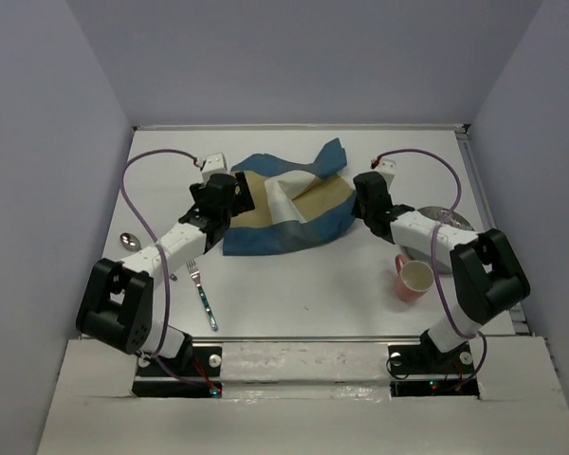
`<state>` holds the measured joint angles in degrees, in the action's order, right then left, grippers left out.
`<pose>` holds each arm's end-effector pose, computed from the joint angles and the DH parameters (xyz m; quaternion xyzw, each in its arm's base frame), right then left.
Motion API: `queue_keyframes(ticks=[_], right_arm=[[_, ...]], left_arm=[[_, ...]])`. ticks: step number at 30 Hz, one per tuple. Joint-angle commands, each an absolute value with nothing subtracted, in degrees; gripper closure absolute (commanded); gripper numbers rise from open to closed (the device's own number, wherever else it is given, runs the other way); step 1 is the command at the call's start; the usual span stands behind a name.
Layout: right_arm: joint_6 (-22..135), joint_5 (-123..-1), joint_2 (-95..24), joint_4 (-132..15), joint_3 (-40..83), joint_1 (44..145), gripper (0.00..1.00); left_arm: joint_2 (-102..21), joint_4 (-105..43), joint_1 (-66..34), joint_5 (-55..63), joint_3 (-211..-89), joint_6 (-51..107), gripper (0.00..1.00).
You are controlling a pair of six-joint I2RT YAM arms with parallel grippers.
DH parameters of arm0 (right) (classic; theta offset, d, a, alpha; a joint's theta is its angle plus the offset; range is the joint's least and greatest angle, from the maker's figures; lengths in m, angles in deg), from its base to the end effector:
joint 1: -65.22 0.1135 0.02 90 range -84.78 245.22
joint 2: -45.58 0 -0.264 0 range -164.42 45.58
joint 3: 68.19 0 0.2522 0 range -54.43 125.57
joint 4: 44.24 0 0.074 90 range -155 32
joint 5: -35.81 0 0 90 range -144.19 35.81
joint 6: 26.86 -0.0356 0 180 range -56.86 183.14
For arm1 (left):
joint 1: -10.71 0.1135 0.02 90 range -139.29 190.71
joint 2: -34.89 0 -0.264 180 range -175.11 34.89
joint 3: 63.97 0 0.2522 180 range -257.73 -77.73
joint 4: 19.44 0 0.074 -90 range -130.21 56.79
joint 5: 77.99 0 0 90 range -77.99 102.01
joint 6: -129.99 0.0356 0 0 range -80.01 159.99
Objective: Set the dinner table for one person
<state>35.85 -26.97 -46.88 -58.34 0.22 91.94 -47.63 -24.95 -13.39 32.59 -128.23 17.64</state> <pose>0.3152 0.1405 0.2092 0.1072 0.8736 0.0044 0.4747 0.3003 -0.1206 0.2530 -0.0850 0.8255 -0.0745 0.5530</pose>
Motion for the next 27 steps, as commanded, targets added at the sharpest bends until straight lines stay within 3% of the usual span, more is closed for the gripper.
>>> queue_keyframes(ticks=[1, 7, 11, 27], right_arm=[[35.2, -25.0, -44.2, -55.6, -1.7, 92.5, 1.0], [35.3, -26.2, -41.2, -56.0, -3.9, 92.5, 1.0], [35.1, -26.6, -40.2, -56.4, -4.5, 92.5, 1.0], [32.0, -28.6, -35.9, -57.4, -9.9, 92.5, 1.0]], left_arm=[[-40.9, -16.8, -10.0, 28.2, -119.1, 10.9, 0.05], [-37.1, -12.8, -9.2, 24.0, -108.0, 5.5, 0.3], [-33.8, -14.7, -9.3, 24.1, -104.6, 4.3, 0.38], [-32.3, -24.5, -12.6, 30.6, -102.3, 1.4, 0.37]])
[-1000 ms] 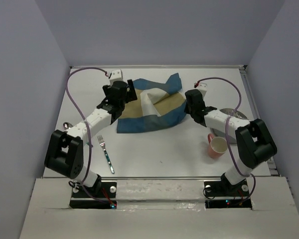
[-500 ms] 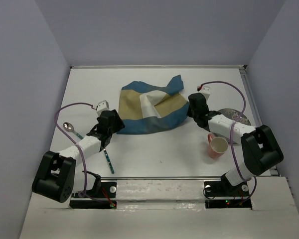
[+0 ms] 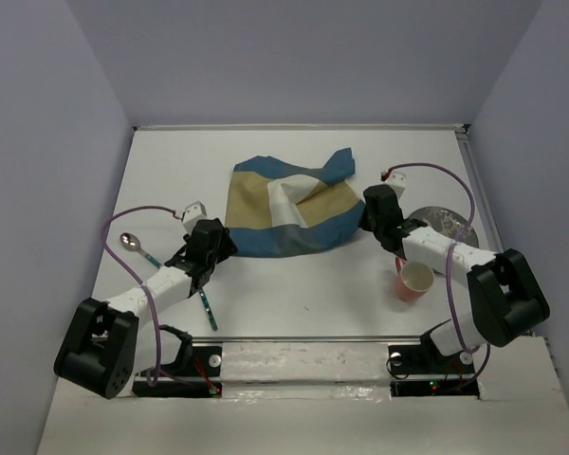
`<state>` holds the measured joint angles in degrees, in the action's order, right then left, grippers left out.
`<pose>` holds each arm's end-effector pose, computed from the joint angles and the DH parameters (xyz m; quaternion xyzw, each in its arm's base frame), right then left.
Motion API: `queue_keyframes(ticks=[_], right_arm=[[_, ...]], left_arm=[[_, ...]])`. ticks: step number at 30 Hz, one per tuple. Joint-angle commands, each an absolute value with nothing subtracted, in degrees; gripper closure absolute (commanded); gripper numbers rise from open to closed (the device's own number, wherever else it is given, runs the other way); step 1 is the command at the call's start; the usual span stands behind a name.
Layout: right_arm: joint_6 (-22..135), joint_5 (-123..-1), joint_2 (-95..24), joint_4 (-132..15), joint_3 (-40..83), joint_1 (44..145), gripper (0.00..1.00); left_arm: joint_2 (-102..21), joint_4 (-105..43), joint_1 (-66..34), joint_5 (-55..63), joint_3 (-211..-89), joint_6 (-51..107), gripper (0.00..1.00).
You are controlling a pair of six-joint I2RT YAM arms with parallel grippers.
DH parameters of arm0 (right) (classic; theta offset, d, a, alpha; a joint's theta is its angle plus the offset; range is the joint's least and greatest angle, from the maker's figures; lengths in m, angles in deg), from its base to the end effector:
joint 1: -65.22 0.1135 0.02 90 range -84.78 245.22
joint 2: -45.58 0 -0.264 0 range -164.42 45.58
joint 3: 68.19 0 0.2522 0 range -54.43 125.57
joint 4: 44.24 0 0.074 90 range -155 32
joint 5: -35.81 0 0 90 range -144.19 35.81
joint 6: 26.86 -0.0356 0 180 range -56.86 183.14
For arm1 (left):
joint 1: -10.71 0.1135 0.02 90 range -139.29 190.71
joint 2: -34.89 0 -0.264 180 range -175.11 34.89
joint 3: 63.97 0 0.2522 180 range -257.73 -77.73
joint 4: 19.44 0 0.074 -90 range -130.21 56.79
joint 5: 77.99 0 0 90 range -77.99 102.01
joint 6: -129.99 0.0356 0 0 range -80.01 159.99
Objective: Set the dinner table for one person
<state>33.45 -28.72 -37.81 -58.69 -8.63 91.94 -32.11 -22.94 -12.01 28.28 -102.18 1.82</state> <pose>0.2781 0.1228 0.2081 0.1189 0.8749 0.0263 0.4687 0.2154 -0.0794 0.1773 -0.1842 0.8500 -0.1352 0.4747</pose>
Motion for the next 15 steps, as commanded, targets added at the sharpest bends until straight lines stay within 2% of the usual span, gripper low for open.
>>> queue_keyframes(ticks=[1, 5, 8, 11, 15], right_arm=[[31.9, -28.8, -35.7, -57.4, -9.9, 92.5, 1.0], [31.6, -29.1, -35.5, -57.4, -10.7, 92.5, 1.0], [31.5, -29.1, -35.4, -57.3, -11.4, 92.5, 1.0], [31.5, -29.1, -34.6, -57.2, -11.4, 92.5, 1.0], [31.4, -29.2, -33.5, -57.1, -11.7, 92.5, 1.0]], left_arm=[[-33.3, -24.5, -12.6, 30.6, -102.4, 1.3, 0.37], [-36.9, -24.1, -12.6, 30.0, -103.6, 1.1, 0.32], [-37.8, -23.4, -12.7, 29.9, -103.4, 0.7, 0.33], [-39.4, -22.9, -12.9, 29.9, -103.7, 0.4, 0.37], [-40.7, -21.6, -13.2, 30.3, -104.0, 0.0, 0.56]])
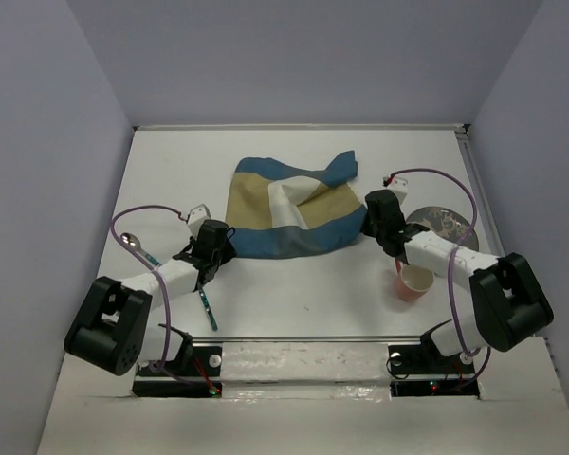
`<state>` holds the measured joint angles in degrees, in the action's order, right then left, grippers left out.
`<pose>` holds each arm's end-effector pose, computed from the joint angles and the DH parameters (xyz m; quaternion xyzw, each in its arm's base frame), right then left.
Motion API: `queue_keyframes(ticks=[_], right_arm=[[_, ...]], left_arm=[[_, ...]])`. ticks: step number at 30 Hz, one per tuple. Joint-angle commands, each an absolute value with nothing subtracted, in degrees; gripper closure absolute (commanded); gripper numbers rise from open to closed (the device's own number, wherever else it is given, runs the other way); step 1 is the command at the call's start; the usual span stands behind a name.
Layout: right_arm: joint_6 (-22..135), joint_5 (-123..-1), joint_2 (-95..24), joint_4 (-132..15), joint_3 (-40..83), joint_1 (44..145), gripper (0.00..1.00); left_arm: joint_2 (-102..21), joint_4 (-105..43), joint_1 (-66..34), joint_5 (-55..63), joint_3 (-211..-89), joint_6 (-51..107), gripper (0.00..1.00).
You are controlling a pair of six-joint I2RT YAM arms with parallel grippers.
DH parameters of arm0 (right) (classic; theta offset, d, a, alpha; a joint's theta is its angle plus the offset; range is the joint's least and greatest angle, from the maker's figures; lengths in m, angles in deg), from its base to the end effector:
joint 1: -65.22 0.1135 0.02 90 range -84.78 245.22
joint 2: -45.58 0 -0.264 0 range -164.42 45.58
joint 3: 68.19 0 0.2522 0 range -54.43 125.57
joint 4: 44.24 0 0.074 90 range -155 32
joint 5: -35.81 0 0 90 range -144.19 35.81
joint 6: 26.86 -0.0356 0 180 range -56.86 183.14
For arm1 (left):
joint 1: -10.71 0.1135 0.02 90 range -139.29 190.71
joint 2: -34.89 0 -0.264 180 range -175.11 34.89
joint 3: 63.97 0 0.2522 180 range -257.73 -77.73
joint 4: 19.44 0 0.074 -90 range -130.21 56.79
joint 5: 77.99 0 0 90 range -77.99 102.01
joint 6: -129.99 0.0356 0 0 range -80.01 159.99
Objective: Set the dinner table for one person
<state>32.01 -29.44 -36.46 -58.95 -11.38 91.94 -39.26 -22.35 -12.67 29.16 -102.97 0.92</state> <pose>0.2685 0.1185 0.1992 0.1247 0.8809 0.0299 0.4556 0.2237 -0.0853 0.1557 -0.1860 0.8717 -0.1098 0.4398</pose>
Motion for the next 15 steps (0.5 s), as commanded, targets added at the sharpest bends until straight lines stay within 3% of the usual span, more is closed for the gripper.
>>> queue_keyframes(ticks=[1, 4, 8, 15], right_arm=[[31.4, -29.3, -33.3, -57.1, -11.9, 92.5, 1.0], [31.6, -29.1, -33.3, -56.9, -12.2, 92.5, 1.0], [31.6, -29.0, -33.4, -56.9, -11.8, 92.5, 1.0], [33.9, -29.5, -25.3, -56.9, -11.5, 92.5, 1.0]], left_arm=[[-40.9, -21.3, -13.2, 30.3, -103.9, 0.0, 0.65], [-40.7, -20.2, -13.3, 30.1, -103.7, 0.1, 0.82], [-38.1, -18.4, -13.3, 29.5, -103.6, 1.9, 0.98], [-24.5, -19.6, -13.3, 29.9, -110.9, 5.6, 1.0]])
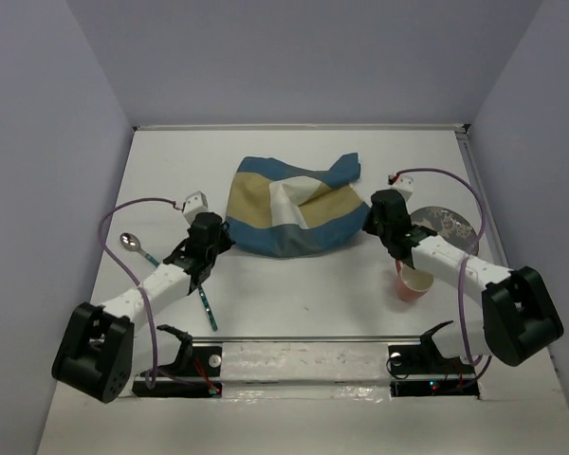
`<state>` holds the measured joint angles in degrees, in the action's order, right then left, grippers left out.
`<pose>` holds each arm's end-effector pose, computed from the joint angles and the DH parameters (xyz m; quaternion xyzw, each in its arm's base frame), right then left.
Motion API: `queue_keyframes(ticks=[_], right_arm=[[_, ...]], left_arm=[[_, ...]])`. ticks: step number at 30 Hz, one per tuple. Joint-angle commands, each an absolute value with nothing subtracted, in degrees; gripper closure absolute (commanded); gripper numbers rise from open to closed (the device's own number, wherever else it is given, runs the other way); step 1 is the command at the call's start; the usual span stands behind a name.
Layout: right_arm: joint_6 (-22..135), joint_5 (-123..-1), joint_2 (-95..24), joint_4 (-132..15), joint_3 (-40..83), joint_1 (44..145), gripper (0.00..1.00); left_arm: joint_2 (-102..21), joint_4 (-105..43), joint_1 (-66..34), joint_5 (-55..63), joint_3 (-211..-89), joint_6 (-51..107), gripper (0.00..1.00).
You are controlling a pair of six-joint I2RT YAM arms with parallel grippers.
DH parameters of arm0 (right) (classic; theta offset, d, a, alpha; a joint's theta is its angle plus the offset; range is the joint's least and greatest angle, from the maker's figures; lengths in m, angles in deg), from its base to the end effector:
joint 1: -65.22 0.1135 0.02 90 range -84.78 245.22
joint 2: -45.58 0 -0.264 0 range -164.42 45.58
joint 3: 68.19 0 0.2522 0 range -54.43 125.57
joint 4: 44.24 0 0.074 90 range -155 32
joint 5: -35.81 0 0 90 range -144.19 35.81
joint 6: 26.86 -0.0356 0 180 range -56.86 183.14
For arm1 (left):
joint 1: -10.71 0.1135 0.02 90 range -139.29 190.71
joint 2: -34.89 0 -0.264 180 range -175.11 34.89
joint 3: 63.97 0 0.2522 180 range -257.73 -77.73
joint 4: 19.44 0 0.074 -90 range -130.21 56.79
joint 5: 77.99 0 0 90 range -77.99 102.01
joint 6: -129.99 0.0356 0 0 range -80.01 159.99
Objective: Set the dinner table for one person
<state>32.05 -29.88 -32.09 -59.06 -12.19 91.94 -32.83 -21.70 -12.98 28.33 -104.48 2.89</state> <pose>0.2599 0.1144 0.2150 0.1280 0.8687 0.0481 0.4761 0.2223 -0.0866 0.1893 -0.1709 0.8408 -0.1467 0.4924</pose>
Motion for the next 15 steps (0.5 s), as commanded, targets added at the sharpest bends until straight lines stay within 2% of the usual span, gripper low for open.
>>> queue_keyframes(ticks=[1, 10, 15], right_arm=[[34.9, -29.5, -22.0, -57.8, -10.8, 92.5, 1.0], [40.5, -30.7, -7.2, -66.2, -0.4, 92.5, 1.0], [42.9, -30.7, -6.6, -68.8, 7.8, 92.5, 1.0]], left_arm=[[-21.5, -20.0, -13.3, 30.8, -113.6, 5.9, 1.0], [-13.5, -21.0, -13.4, 28.9, -126.5, 7.1, 1.0], [-14.1, -17.7, -13.5, 28.4, -131.1, 6.9, 1.0]])
